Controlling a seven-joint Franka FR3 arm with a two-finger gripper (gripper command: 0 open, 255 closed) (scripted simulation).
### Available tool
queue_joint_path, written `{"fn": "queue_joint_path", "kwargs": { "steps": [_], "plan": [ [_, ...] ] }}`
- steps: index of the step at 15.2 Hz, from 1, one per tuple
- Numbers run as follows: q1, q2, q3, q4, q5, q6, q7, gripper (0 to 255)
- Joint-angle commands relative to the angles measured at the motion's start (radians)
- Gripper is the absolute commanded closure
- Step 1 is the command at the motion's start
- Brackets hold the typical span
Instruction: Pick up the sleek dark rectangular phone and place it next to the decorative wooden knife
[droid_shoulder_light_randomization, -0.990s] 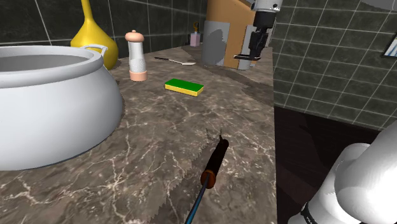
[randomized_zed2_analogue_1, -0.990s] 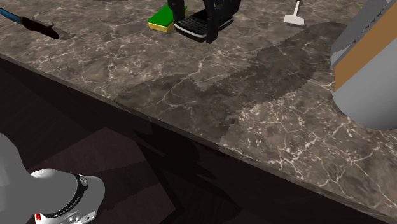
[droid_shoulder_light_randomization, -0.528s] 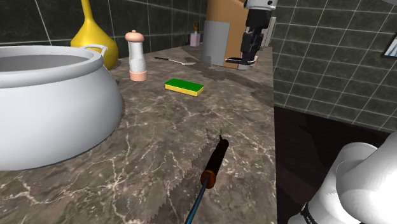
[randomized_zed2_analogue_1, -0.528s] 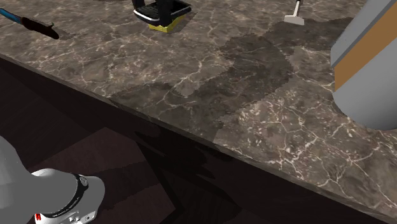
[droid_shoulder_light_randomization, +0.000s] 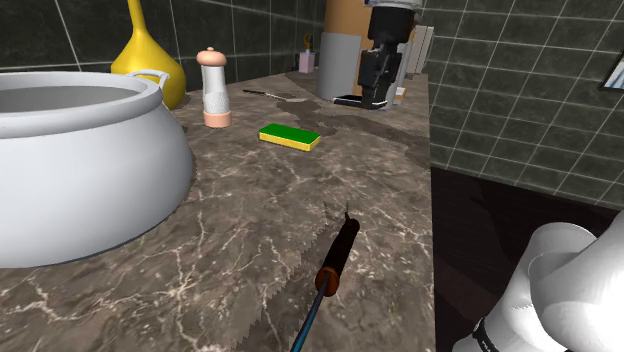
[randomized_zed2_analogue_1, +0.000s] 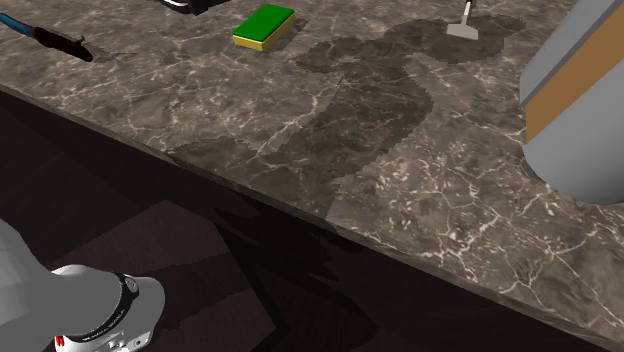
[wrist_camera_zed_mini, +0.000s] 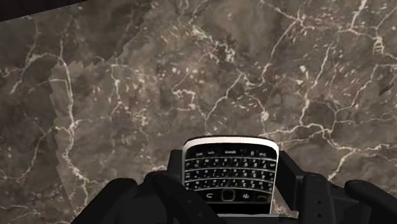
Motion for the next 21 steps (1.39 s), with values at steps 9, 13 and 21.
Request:
{"fn": "queue_joint_path", "kwargs": {
  "steps": [9,13,21],
  "plan": [
    [0.076,0.034,0.177,0.037,0.06,0.004,0.254,255],
    [0.107,0.076,0.25,0.081,0.074,0.006,0.358,255],
    [0.172,0.219,0.398,0.231,0.064,0.005,0.576,255]
  ]
}}
